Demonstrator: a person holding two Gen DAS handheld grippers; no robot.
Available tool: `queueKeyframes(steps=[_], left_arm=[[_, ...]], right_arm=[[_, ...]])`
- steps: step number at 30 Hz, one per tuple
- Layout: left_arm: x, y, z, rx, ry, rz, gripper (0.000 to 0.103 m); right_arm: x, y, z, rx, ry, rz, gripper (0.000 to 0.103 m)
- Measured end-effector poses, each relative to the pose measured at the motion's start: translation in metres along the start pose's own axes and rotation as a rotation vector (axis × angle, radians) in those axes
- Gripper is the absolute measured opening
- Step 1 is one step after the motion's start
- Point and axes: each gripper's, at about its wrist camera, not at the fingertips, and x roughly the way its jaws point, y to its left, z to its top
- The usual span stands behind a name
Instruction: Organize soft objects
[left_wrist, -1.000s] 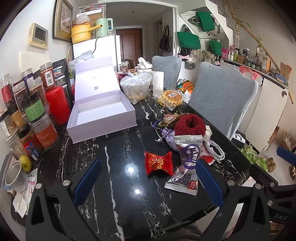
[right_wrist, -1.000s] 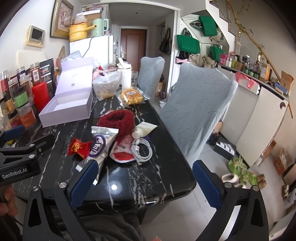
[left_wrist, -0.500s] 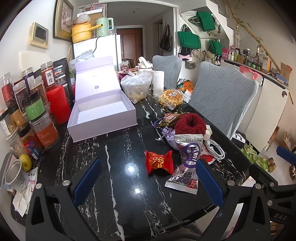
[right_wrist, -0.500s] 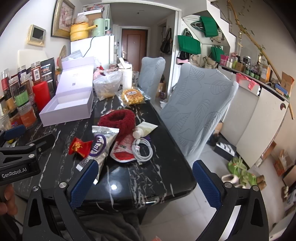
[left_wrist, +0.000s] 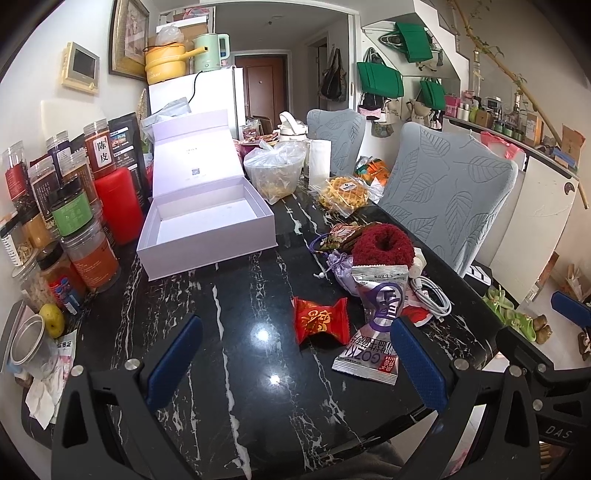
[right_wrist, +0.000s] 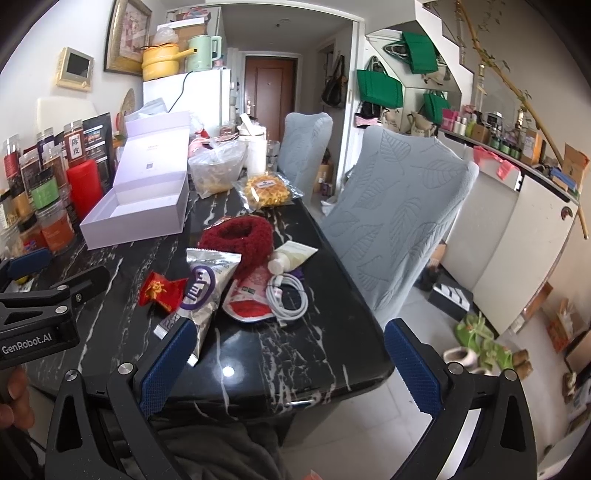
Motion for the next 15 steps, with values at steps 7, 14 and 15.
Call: queueKeyframes(steps=[7,14,15], left_arm=[[0.002,0.003,0.001,-0.001,0.008,0.008,0.103],[0.007,0.010,0.002,-0.002,0.020,0.024,0.103],[0.008,0.011,0.002,-0.001,0.022,0.025,0.103]], right_arm=[[0.004,0.003,-0.001,-0.001,0.007,0.014,0.103],[0.014,0.007,-0.005,0.001,0.021,0.063,0.103],[0.015,0.008,-0.005,0.000,0.024,0.070,0.103]])
